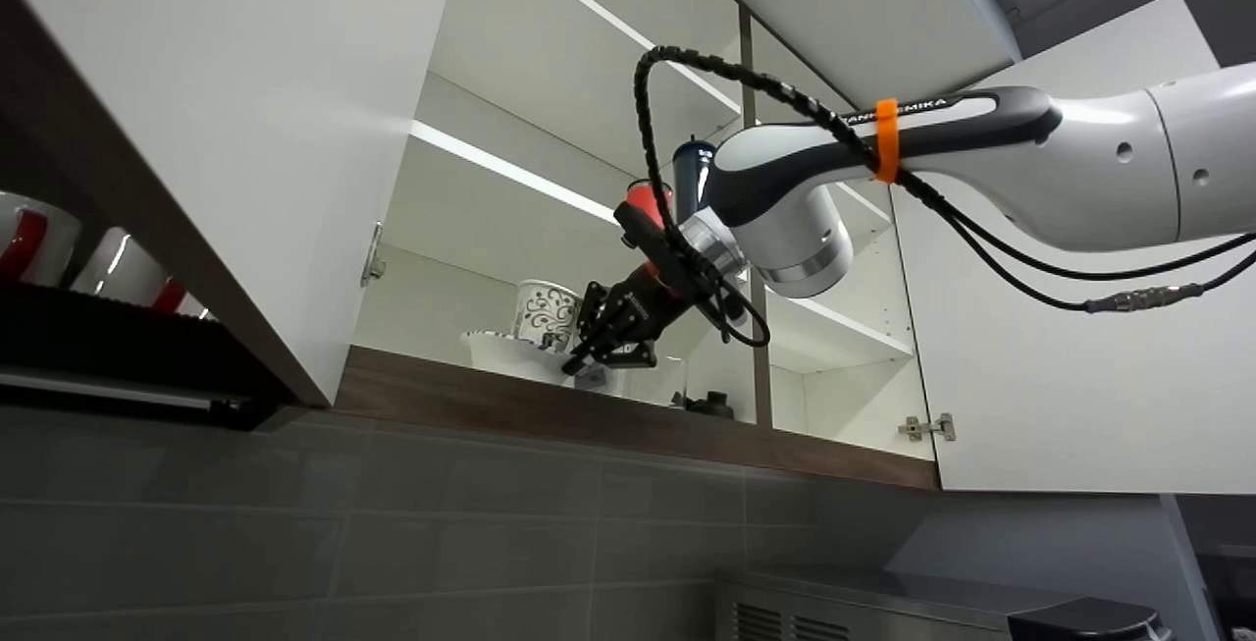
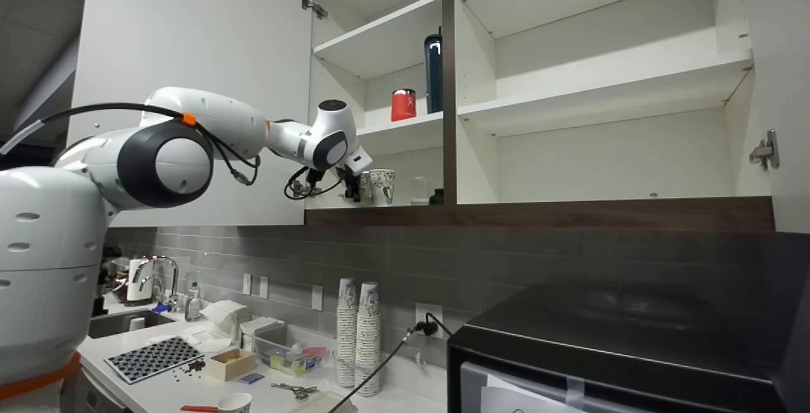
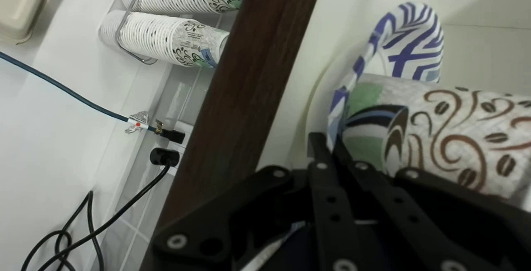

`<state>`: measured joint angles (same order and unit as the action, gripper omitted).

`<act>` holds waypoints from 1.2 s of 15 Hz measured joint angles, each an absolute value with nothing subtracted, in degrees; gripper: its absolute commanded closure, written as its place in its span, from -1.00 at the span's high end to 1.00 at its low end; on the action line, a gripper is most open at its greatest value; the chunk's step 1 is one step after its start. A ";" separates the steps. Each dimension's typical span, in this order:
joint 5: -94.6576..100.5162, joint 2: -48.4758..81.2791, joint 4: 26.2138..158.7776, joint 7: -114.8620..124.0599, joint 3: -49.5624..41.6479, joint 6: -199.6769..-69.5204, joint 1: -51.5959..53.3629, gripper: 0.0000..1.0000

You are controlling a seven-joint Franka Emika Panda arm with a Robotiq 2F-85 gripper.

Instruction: Remove the plate and cup from inside the cabinet and place them on the counter top

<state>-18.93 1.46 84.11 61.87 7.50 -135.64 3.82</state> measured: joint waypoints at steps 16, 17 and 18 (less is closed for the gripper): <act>-18.16 -6.40 89.65 58.18 9.45 -129.71 4.81 -0.98; -18.16 -7.79 91.02 57.17 9.42 -128.76 4.94 -0.98; -18.25 -9.24 92.43 56.15 9.37 -127.96 5.12 -0.98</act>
<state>-18.25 -9.24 92.43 56.15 9.37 -127.96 5.12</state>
